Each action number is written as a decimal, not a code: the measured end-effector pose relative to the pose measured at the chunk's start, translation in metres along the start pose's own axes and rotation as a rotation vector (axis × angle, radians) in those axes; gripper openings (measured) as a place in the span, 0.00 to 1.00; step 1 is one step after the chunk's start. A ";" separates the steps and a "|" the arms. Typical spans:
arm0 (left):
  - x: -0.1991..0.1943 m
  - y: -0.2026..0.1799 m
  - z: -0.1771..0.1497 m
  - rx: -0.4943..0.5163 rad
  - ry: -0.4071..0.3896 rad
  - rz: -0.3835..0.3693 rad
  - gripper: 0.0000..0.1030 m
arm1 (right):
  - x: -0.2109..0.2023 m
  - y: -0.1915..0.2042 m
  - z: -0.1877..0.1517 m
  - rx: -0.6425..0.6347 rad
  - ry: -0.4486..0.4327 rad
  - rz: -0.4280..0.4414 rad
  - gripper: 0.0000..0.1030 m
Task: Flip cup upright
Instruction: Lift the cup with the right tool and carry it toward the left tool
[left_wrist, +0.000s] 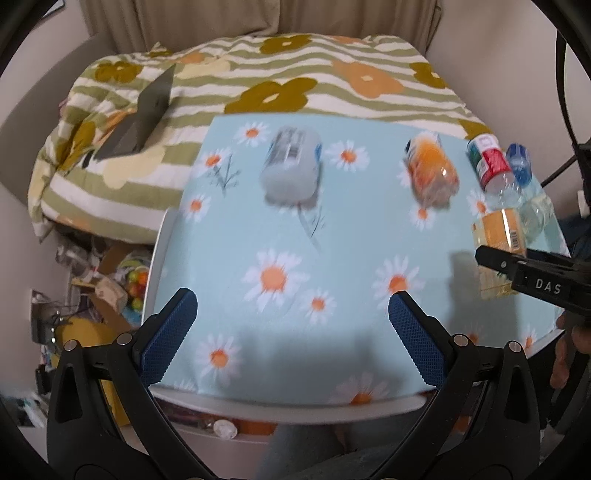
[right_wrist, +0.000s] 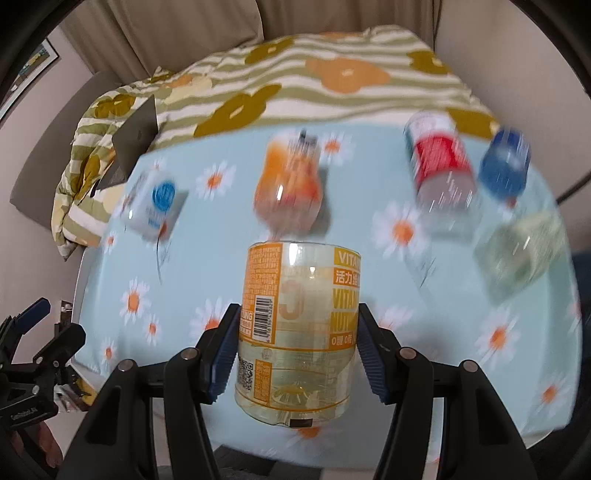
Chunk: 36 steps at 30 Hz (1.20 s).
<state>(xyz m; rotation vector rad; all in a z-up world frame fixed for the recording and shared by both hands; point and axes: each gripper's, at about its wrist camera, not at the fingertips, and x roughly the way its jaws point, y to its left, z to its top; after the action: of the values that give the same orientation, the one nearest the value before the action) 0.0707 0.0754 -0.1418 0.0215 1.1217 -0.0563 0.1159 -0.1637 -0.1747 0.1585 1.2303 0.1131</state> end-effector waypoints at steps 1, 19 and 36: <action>0.001 0.004 -0.006 -0.005 0.006 0.001 1.00 | 0.007 0.001 -0.008 0.013 0.015 0.009 0.54; 0.013 0.021 -0.034 -0.031 0.043 0.021 1.00 | 0.044 0.006 -0.022 0.034 0.051 -0.012 0.55; -0.042 -0.011 0.000 0.057 -0.044 -0.042 1.00 | -0.067 -0.004 -0.022 0.066 -0.149 0.013 1.00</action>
<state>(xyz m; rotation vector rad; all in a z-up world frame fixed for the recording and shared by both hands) 0.0514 0.0656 -0.1036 0.0473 1.0760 -0.1255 0.0734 -0.1774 -0.1202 0.2285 1.0849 0.0711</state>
